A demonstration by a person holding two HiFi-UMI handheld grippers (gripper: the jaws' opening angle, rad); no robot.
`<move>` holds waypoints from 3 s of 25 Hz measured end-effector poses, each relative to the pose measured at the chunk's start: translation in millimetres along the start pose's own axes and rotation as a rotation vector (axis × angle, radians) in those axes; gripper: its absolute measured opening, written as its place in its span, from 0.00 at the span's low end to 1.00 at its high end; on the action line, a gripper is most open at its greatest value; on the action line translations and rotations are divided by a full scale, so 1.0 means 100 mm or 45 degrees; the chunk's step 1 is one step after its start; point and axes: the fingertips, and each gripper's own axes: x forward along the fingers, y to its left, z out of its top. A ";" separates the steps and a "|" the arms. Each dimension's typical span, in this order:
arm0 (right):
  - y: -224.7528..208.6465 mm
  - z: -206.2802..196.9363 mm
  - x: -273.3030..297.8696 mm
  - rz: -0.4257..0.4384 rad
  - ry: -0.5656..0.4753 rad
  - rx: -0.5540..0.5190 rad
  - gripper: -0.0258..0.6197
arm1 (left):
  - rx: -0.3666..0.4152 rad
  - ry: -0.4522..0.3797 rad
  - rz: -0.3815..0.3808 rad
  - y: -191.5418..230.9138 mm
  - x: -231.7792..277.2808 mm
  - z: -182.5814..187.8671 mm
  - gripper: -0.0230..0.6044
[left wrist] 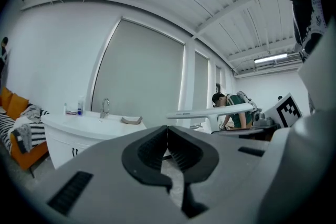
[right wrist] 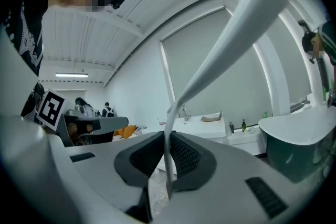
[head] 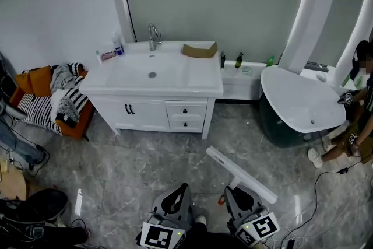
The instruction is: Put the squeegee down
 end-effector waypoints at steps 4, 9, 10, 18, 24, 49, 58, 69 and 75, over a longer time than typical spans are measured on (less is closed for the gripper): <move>-0.09 0.10 0.35 -0.022 -0.016 0.006 0.12 | 0.015 0.001 -0.025 0.26 0.20 0.05 0.05; -0.12 0.26 0.80 -0.043 -0.052 -0.002 0.12 | 0.029 0.003 -0.056 0.57 0.45 0.12 0.05; -0.11 0.28 0.87 -0.045 -0.059 -0.005 0.12 | 0.032 0.004 -0.061 0.63 0.49 0.13 0.05; -0.13 0.29 1.31 -0.068 -0.072 -0.023 0.12 | 0.083 -0.010 -0.079 1.00 0.81 0.17 0.04; -0.37 0.45 1.63 -0.180 -0.115 -0.311 0.12 | 0.213 -0.093 -0.047 1.08 1.20 0.28 0.04; -1.81 0.82 2.28 -0.032 -0.116 -0.376 0.12 | 0.112 -0.106 0.149 1.09 2.70 0.26 0.04; -1.92 0.85 2.33 -0.026 -0.103 -0.346 0.12 | 0.114 -0.080 0.131 1.06 2.89 0.28 0.04; -1.97 0.81 2.79 -0.036 -0.057 -0.306 0.12 | 0.083 -0.052 0.112 1.43 3.13 0.31 0.04; -1.93 0.88 3.20 -0.068 -0.040 -0.277 0.12 | 0.080 -0.041 0.098 1.88 3.30 0.39 0.04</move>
